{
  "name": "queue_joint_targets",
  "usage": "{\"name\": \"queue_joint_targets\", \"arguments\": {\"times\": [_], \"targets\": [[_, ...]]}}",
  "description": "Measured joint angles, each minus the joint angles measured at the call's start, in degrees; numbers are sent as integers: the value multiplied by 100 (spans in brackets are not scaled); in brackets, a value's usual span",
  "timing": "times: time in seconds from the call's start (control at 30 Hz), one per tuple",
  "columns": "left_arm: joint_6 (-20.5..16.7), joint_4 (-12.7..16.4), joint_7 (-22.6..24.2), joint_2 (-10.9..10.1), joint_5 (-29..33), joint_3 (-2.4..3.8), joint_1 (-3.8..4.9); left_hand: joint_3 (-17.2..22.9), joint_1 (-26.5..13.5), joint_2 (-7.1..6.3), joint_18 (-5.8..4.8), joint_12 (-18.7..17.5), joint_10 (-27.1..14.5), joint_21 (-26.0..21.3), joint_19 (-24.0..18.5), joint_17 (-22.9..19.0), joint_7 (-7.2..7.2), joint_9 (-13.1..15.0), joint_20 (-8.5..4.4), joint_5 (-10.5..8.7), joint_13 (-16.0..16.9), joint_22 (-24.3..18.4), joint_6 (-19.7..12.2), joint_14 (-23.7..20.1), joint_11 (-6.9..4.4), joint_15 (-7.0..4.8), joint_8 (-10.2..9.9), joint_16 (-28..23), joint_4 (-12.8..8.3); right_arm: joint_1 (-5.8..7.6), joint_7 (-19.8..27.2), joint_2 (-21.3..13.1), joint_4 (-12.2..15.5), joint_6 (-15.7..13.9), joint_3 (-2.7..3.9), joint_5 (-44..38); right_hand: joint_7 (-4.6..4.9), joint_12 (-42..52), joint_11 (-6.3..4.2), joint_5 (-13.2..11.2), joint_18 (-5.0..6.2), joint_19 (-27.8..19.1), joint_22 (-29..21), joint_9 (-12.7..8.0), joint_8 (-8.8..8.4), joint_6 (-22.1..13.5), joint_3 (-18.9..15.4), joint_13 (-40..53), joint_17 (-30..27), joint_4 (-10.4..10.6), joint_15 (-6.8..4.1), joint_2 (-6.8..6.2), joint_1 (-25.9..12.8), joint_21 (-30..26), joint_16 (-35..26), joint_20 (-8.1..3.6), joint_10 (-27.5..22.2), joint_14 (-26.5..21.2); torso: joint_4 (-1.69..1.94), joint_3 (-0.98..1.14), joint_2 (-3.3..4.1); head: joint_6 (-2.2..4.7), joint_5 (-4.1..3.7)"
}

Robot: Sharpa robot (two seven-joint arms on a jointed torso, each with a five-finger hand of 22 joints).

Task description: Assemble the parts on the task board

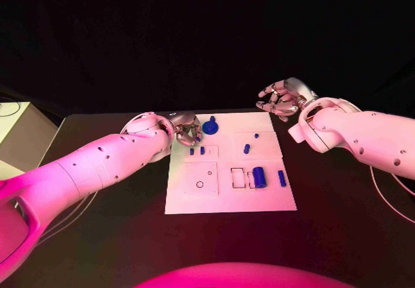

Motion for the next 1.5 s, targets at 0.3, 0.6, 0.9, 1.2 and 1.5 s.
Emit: {"name": "queue_joint_targets", "arguments": {"times": [0.3,0.6,0.9,1.2,1.5], "targets": [[-23,-4,0,9,2,-4,-3,-17,-5,-5,0,1,0,0,8,-1,0,0,-8,0,0,6,-1,0,1,0,-12,0,17,0,0,3,-2,1,0,1,0,0,0,0,0,0,0,0,0,0,0,0,0,0,0,0,0,0,0,0,0,0,1,2,-2,-7,-8],[44,-25,-20,27,8,-15,16,-17,-27,34,0,-26,-1,0,5,-68,0,6,-6,0,11,-66,-3,0,2,0,-34,0,17,0,0,3,-2,2,0,3,0,0,1,0,0,0,0,-1,0,0,0,1,0,0,0,0,0,0,0,0,0,0,2,0,-3,-8,-13],[60,-63,-23,58,14,-52,36,-17,-14,46,0,-30,7,-1,-14,-81,-8,21,14,0,12,-71,-12,0,11,0,-41,0,17,0,0,3,0,2,0,4,0,0,1,0,0,0,0,-1,21,0,0,-10,0,0,0,0,0,0,0,0,0,0,3,-7,-3,-14,-18],[31,-98,-22,92,20,-74,29,-17,36,97,0,-85,-13,-27,-36,-89,-10,-7,-8,-2,33,-81,-35,0,33,0,-79,0,17,1,0,8,0,3,0,5,0,0,1,0,0,0,0,-2,21,0,0,-10,0,0,0,0,0,0,0,0,0,0,0,-7,1,-14,-19],[4,-97,-17,95,32,-81,26,-16,36,97,0,-85,-34,-27,-36,-110,2,0,-8,-2,32,-80,-65,-22,55,22,-79,-1,17,0,0,14,-4,4,0,5,0,0,2,0,0,-1,0,-2,21,0,-1,-10,0,0,0,0,0,0,0,1,1,0,3,-5,1,-24,-20]]}}
